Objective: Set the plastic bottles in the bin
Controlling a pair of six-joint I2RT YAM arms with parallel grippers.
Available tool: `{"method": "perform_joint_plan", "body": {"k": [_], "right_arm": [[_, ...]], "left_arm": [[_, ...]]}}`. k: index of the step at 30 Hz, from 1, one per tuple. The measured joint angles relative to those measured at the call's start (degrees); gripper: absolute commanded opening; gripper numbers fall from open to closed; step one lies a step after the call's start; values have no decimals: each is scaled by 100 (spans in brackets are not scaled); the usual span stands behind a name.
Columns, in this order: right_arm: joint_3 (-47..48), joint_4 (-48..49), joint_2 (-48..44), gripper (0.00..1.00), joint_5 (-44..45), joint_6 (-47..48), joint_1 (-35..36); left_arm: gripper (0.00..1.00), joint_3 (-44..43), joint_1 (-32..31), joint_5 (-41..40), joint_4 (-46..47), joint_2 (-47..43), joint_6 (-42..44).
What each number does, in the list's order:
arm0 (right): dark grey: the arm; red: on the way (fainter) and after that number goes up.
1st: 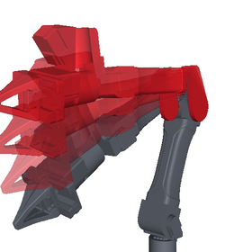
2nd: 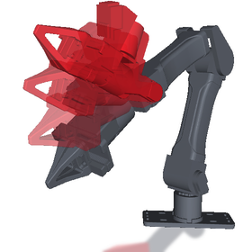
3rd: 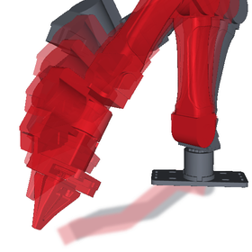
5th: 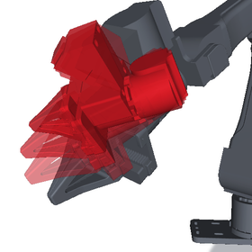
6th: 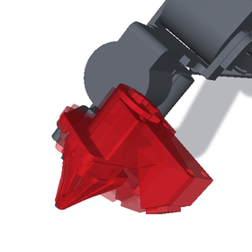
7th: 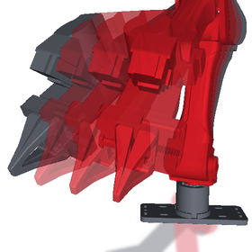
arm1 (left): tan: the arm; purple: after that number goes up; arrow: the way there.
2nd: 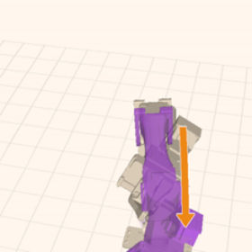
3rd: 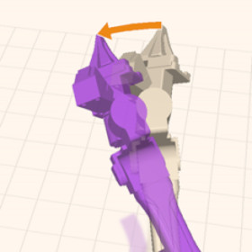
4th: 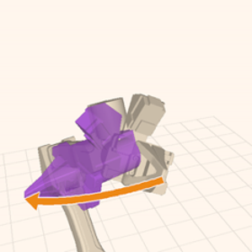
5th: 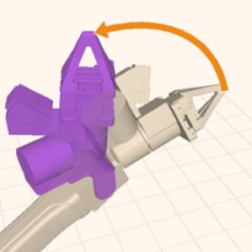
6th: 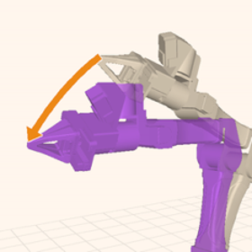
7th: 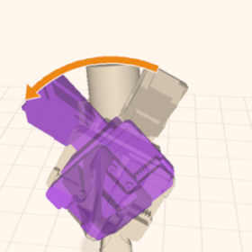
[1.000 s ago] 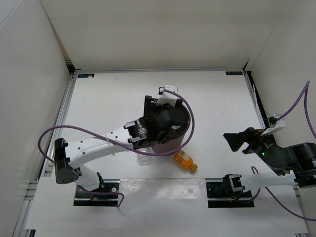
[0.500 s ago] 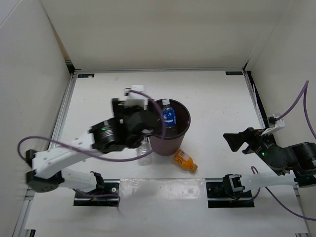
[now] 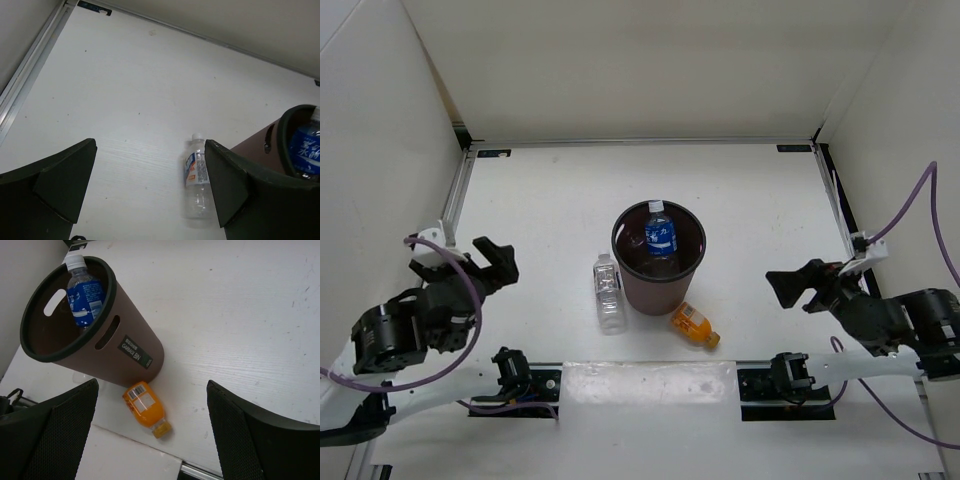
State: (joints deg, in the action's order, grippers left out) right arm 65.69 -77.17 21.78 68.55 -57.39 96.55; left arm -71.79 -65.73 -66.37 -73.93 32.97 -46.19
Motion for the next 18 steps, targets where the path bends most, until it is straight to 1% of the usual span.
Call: {"method": "perform_joint_plan", "body": {"k": [4,10,13,18], "right_arm": [[-166,33,223,90,-74,-433,140],[-1189,20,-144,90,-79,-946,1045],[-1375,4,-326,90,44,-1696,1552],[-1683,-2,-575,90,269,-3285,2295]], "left_arm": [[100,343,0,155,-177,31,-236],[100,647,0,549,-273,452,-157],[100,793,0,800,-216,592,85],[100,1104,2,1311,164,531,444]]}}
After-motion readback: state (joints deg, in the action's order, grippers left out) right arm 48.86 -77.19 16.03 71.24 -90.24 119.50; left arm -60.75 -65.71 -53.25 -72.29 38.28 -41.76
